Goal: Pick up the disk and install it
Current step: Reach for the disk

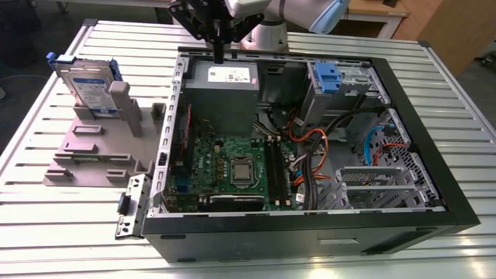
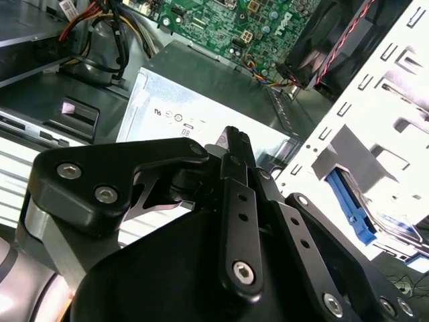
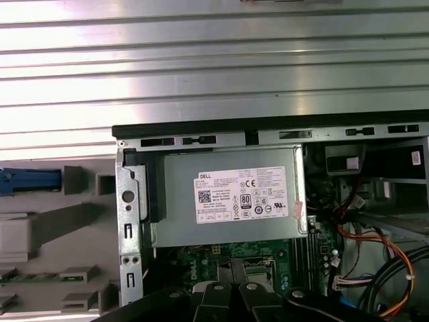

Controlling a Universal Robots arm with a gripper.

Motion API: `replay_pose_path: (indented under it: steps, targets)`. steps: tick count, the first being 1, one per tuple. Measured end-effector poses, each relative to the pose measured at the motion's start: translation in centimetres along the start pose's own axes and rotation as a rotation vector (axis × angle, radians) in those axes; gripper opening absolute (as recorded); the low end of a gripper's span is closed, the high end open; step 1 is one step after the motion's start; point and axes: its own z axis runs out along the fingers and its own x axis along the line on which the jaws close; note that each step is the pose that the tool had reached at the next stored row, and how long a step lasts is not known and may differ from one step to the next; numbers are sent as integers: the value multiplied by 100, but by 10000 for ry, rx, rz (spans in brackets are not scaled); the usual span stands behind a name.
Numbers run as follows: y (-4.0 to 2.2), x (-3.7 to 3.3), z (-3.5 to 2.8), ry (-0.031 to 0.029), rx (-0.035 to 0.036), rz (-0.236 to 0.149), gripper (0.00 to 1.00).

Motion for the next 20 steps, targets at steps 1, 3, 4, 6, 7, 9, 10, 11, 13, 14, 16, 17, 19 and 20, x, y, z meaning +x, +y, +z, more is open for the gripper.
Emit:
replay_pose_path:
  steps: [1,3,4,6,7,9,10,11,13,14,16,17,19,20]
  targets:
    - [0,4,0,0,0,1,11]
    - [-1,10,0,0,0,0,11]
    - [-1,14,0,0,-1,0,11]
    - [-1,20,0,0,0,0,11]
    - [-2,23,0,0,0,0,11]
    - [-2,29,0,0,0,0,11]
    - [-2,32,0,0,0,0,11]
    - [-3,34,0,-1,-1,0,11]
    - [-3,40,-1,0,0,0,11]
    - [-3,43,0,-1,0,1,11]
    - [-4,47,-1,0,0,0,11]
    - [-4,50,-1,0,0,0,11]
    - [-4,55,-1,0,0,0,11]
    - [-4,57,-1,0,0,0,11]
